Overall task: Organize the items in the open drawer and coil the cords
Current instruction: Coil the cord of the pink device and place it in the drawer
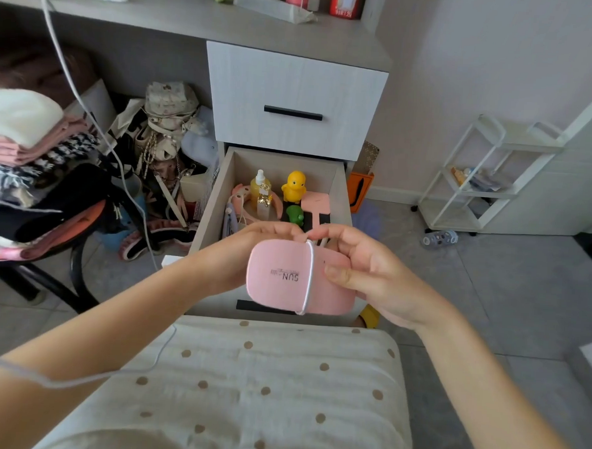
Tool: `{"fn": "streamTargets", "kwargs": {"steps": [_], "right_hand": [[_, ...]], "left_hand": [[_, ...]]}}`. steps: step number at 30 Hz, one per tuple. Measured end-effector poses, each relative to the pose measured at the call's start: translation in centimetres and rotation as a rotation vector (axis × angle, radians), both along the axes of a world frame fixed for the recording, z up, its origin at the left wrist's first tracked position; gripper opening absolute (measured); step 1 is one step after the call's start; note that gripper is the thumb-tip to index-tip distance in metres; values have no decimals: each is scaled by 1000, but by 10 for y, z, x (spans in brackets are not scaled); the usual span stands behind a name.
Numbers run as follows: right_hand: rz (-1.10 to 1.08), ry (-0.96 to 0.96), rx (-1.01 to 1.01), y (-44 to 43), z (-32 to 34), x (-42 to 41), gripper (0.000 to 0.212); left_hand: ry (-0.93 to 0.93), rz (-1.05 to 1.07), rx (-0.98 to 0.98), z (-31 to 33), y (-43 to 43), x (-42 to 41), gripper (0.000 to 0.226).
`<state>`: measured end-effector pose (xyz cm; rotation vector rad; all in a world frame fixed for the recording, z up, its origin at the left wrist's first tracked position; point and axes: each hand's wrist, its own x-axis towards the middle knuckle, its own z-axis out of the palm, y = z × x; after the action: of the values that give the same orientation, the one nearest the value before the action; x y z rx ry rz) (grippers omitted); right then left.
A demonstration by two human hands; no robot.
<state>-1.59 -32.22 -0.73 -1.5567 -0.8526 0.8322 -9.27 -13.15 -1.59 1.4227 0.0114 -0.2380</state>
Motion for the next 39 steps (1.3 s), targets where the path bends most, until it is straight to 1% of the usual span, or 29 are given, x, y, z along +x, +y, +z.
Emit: {"fn": "streamTargets", "kwargs": {"steps": [3,6,8,9,11,12,14,15,17,18,20,22,24,27,29,31,33,35,37,39], "right_hand": [[-38,38,56,3,-2,-5,38],[-111,105,106,6,-7,-7,39],[-147,128,134,9,-10,-8,38],[-160,132,143,10,-11,-8,38],[-218,157,167,13,-13,-9,36],[-274,183,181,14,-14,-9,34],[-435,221,204,17,-18,-6,31],[-526,214,199,19,-20,-3,31],[-697,127,138,21,-24,2,33],[-752,57,104,21,-25,4,35],[-802,-82,33,21,-27,6,37],[-790,-225,-45,22,-28,6,37],[-772,-339,-113,24,-28,6,38],[-746,-507,-174,26,-24,6,38],[-721,-626,-203,26,-20,5,39],[-690,-757,-281,24,-17,6,41],[-629,-823,-341,20,-16,7,42],[-472,-841,-337,18,-12,7,43],[-273,-906,-358,22,-6,4,44],[-128,-901,-354,28,-2,1,48]], "left_hand": [[-14,31,-20,-5,2,-2,21],[-101,105,-12,-15,2,-1,8],[-121,172,18,-19,2,-1,25],[-130,204,37,-20,1,-1,25],[-123,244,99,-20,-1,-1,11],[-93,275,145,-18,-4,0,8],[-74,310,254,-17,-9,0,27],[-86,282,289,-16,-11,-1,30],[-95,200,422,-13,-15,-4,21],[-97,175,542,-13,-16,-4,17],[-105,158,804,-12,-18,-4,19],[-138,155,1054,-6,-19,-5,12],[-171,146,1247,-1,-20,-7,14],[-162,153,1355,1,-17,-7,28],[-187,186,1484,4,-15,-8,36],[-252,211,1601,7,-10,-14,40],[-446,244,1636,6,-4,-18,37],[-642,279,1579,5,-3,-24,27],[-720,200,1586,7,-5,-23,22],[-735,169,1597,10,-6,-20,21]]}}
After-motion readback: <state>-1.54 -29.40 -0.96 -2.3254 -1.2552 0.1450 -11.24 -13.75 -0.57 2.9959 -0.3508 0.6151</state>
